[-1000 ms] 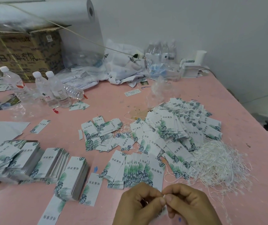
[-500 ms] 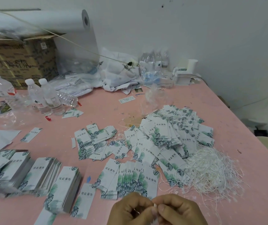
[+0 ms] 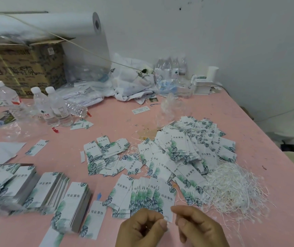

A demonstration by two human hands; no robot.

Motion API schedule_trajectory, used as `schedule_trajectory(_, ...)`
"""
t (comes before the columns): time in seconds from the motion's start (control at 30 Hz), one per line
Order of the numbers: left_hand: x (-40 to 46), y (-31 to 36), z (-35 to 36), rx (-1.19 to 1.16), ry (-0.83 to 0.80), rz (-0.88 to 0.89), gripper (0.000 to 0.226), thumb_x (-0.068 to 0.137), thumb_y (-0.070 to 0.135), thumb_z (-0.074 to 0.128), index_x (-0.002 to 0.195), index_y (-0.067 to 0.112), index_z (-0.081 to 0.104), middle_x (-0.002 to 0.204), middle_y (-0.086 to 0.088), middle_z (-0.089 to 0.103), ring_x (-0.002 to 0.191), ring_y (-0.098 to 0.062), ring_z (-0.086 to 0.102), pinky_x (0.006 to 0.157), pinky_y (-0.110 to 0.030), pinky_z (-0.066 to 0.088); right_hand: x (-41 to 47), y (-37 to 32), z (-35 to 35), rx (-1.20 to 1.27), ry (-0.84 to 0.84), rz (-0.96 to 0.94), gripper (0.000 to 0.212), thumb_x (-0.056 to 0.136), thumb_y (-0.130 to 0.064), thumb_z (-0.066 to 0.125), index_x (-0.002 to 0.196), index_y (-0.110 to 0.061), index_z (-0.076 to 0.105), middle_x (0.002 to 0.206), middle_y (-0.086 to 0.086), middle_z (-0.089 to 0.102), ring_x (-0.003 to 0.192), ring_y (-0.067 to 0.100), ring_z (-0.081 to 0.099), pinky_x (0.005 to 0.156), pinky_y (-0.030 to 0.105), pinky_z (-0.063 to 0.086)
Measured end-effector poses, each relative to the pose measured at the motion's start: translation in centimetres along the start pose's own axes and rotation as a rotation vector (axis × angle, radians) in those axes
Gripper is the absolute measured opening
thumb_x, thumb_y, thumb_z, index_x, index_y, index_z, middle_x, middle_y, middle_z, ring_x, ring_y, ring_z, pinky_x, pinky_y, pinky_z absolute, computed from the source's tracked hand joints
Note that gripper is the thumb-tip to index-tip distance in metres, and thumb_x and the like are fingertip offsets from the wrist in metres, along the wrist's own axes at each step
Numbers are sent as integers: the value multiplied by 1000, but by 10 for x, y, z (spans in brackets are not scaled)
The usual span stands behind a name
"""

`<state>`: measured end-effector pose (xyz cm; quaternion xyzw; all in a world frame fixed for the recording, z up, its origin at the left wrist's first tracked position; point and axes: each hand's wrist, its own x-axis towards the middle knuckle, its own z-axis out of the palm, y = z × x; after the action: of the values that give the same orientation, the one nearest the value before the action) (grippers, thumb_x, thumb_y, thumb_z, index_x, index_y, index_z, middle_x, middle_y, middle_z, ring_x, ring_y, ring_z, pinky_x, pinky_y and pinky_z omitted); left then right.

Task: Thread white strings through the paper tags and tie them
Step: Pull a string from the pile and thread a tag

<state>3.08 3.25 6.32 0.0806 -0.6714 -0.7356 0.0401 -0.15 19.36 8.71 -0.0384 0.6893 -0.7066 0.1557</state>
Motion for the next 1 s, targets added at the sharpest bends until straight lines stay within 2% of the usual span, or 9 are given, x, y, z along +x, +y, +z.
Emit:
schedule_trajectory(0.17,5,12,-3,-230,-102,-79,27,59,35,80,67,10,72,55,-18,60,49,-21,53,50,-24,44,0,5,9,-90,-183,61,41,86,10,63,115,-20,67,109,-1,72,106,6,64,84,14,48)
schedule_trajectory(0.27,9,13,0,-444,-172,-167,27,58,29,84,65,8,69,56,-18,55,45,-19,48,43,-23,40,-4,16,25,-67,-439,21,31,98,-6,50,126,-8,64,79,8,66,76,14,65,58,11,47)
schedule_trajectory(0.33,13,12,3,-561,-147,-169,38,49,31,94,63,8,67,55,-17,53,42,-18,46,40,-20,37,-1,19,30,-31,-414,118,27,99,1,45,122,2,60,60,12,52,56,15,49,43,13,39)
schedule_trajectory(0.43,24,8,2,-702,9,-119,49,34,35,100,59,10,67,57,-12,55,41,-16,47,37,-21,37,6,26,30,40,-367,160,27,69,-2,63,91,-7,78,84,7,75,82,13,69,70,17,47)
schedule_trajectory(0.57,33,-2,-4,-853,242,-148,32,53,28,94,63,12,68,64,-7,61,40,-11,48,34,-20,39,0,42,19,26,-219,227,36,68,-12,66,102,-15,78,108,7,74,105,18,68,90,29,47)
schedule_trajectory(0.7,24,-27,-7,-544,384,-221,16,94,0,54,79,0,60,56,-14,57,41,-15,49,36,-18,41,10,57,-1,-37,-124,288,17,84,6,68,100,1,67,92,16,76,89,30,73,75,32,56)
schedule_trajectory(0.83,6,-49,4,-189,347,-147,10,89,-12,58,80,-11,62,54,-16,53,41,-9,46,38,-16,39,26,45,-14,-109,14,261,13,89,-3,61,100,-7,67,89,7,76,80,27,74,66,36,59)
schedule_trajectory(0.93,6,-71,11,85,373,-38,23,85,-9,66,77,10,73,58,-8,65,49,-10,53,50,-19,45,53,25,-19,-125,153,161,15,94,-9,56,100,-15,69,91,9,75,79,30,72,71,47,58)
schedule_trajectory(1.0,6,-82,14,182,425,-9,24,83,-3,69,77,20,74,64,-8,68,52,-12,57,54,-22,47,82,2,-26,-182,246,53,16,96,-15,56,102,-23,68,92,1,75,75,16,73,59,31,59)
